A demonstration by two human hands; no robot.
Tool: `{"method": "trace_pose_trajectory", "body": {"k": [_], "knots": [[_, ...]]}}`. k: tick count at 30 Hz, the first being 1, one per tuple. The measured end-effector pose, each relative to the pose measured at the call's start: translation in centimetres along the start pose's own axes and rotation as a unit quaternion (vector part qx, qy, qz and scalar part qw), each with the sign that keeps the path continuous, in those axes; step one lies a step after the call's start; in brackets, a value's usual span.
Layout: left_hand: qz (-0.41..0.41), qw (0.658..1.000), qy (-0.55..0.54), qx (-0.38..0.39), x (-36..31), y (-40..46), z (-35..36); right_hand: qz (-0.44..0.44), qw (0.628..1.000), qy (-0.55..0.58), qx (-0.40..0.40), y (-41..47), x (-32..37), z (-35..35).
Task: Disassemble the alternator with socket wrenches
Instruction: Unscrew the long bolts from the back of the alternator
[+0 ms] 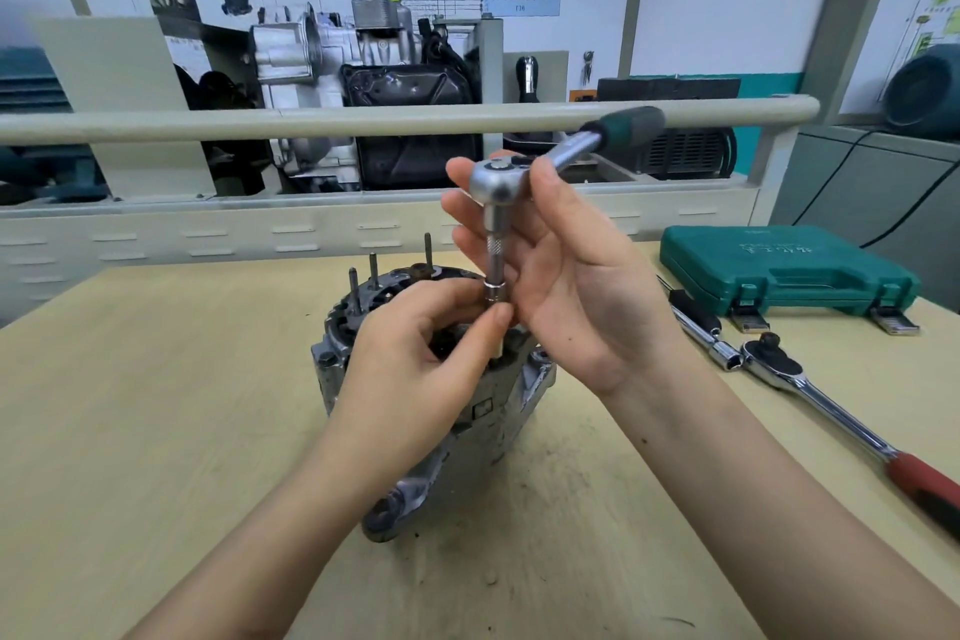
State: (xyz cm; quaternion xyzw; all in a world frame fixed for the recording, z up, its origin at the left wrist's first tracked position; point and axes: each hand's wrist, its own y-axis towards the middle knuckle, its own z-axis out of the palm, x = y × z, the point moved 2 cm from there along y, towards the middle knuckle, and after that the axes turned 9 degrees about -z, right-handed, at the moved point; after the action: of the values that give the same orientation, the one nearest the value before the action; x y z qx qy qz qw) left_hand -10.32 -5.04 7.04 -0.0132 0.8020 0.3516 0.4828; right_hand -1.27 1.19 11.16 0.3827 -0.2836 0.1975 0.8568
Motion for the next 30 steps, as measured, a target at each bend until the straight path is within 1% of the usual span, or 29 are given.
{"method": "trace_pose_trajectory", "body": {"k": [8,13,17,20,23,27,30], "knots": [[0.0,1.0,-0.005,-0.027,-0.1,-0.1,0.0,-0.033,0.999,0.021,-0.034,0.0,0.2,-0.3],[0.012,1.0,-0.006,0.002,-0.6,0.1,-0.4,-0.023,0.999,-0.048,-0.01,0.0,0.0,-0.1],[0.027,0.999,-0.011,0.026,-1.1,0.2,-0.7,-0.014,0.998,-0.061,0.005,0.0,0.4,0.2],[0.027,0.999,-0.005,0.016,-1.1,0.4,-0.7,-0.009,0.998,-0.064,0.011,0.0,0.6,0.2],[0.037,0.999,0.012,-0.002,-1.2,0.4,-0.7,-0.01,0.999,-0.05,-0.004,0.0,0.5,0.1],[0.043,0.999,0.022,-0.025,-1.2,0.4,-0.6,-0.04,0.998,-0.044,-0.036,0.0,0.4,-0.2],[0.045,0.998,0.031,-0.031,-1.2,0.4,-0.5,-0.053,0.997,-0.041,-0.033,-0.1,0.4,-0.3]]}}
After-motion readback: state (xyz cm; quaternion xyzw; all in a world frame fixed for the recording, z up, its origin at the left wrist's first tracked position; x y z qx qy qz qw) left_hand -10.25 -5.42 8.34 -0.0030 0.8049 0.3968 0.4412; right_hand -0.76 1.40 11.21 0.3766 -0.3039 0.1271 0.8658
